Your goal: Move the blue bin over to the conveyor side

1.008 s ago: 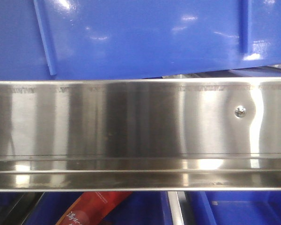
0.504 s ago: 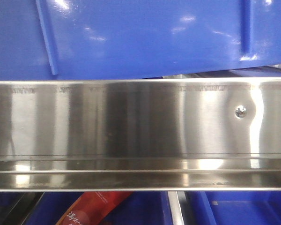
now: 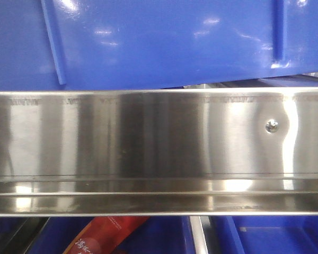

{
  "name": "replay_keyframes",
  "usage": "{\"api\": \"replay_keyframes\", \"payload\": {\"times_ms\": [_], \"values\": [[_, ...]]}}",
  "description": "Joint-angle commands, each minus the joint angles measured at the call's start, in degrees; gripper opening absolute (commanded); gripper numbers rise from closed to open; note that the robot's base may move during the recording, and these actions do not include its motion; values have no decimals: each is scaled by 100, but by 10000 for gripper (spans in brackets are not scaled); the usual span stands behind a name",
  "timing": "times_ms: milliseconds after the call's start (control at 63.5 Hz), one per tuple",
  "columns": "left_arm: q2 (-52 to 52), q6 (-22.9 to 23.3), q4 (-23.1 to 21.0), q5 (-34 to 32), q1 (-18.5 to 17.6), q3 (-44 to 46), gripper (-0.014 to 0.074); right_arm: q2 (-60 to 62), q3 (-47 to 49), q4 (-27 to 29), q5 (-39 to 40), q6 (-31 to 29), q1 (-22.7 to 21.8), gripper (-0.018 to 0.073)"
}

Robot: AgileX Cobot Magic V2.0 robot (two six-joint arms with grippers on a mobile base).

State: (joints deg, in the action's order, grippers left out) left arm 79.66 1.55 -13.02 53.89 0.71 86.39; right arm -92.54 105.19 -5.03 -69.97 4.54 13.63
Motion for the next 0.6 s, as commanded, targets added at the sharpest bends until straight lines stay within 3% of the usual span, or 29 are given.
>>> {"api": "replay_keyframes", "payload": {"times_ms": [0,283,425,583], "values": [[129,38,-75,-186,23,143,475,16,30,-115,1,-1,-32,-78],[529,58,-70,-137,-297,244,473,16,30,-115,1,-1,-32,-78],[702,515,324,-37,-440,244,440,16,30,-115,1,-1,-32,-78],[760,615,488,48,-440,244,430,16,30,-115,1,-1,-32,-78]]}}
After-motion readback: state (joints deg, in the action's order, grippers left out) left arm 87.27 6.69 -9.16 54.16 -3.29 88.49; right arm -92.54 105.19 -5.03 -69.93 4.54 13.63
